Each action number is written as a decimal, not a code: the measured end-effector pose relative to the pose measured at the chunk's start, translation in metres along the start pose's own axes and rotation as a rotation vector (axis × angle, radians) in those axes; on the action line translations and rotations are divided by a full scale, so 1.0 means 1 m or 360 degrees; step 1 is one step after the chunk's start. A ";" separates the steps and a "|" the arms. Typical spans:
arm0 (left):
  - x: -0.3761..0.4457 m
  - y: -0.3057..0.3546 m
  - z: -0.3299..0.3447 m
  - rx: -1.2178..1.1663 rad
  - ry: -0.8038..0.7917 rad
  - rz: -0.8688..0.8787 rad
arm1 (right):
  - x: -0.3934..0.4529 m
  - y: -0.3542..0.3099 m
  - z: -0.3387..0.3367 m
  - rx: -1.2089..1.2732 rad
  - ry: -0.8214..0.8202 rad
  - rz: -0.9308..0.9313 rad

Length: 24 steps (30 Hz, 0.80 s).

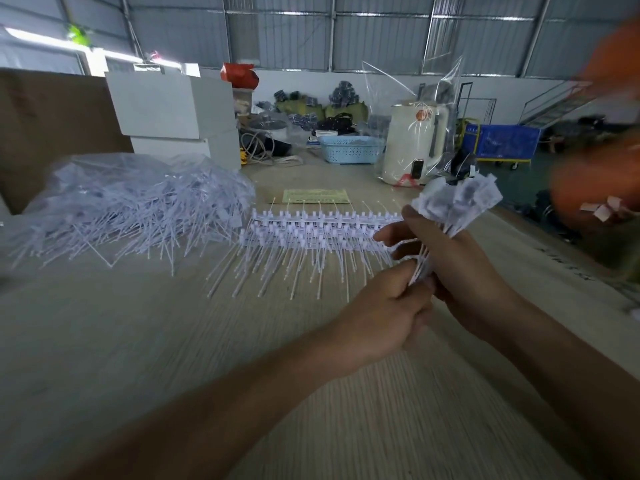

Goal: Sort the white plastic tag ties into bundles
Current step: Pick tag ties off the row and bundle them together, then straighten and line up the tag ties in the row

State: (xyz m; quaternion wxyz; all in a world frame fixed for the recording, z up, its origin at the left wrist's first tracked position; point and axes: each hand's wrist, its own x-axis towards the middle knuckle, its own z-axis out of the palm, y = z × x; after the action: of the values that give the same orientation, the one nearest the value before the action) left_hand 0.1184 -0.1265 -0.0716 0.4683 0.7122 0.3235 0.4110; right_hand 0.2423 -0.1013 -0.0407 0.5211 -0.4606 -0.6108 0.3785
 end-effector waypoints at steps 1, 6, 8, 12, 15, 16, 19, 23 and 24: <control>0.000 -0.001 0.000 0.0009 0.0010 0.0010 | 0.000 0.001 -0.002 0.0024 -0.0028 -0.0032; 0.004 -0.006 -0.004 0.0243 0.0094 0.0072 | 0.001 0.005 -0.002 0.0180 -0.0160 -0.0051; 0.006 -0.008 -0.009 0.0308 0.0136 0.0058 | 0.002 0.007 0.003 0.0215 -0.0254 0.0003; 0.006 0.005 -0.040 0.0529 0.0190 0.0132 | 0.014 0.001 0.013 0.0141 -0.0447 0.0081; -0.016 0.014 -0.074 0.0659 0.0212 0.0205 | 0.022 -0.010 0.020 -0.0077 -0.0922 -0.0004; -0.026 0.014 -0.089 0.0680 0.0241 0.0208 | 0.023 -0.016 0.027 -0.0184 -0.1056 -0.0049; -0.060 0.007 -0.149 0.0677 0.0462 0.0114 | 0.023 -0.023 0.058 -0.0558 -0.1129 -0.0307; -0.105 -0.017 -0.234 0.0773 0.0832 -0.0162 | 0.029 -0.027 0.113 -0.0727 -0.0864 -0.0726; -0.116 -0.023 -0.253 0.0884 0.0877 -0.0227 | 0.035 -0.029 0.127 -0.0785 -0.0792 -0.0822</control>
State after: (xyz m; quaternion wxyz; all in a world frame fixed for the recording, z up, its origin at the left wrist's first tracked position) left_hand -0.1601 -0.1148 -0.0694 0.1809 0.6504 0.5845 0.4500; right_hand 0.1107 -0.0745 -0.0248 0.3100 -0.2982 -0.8850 0.1780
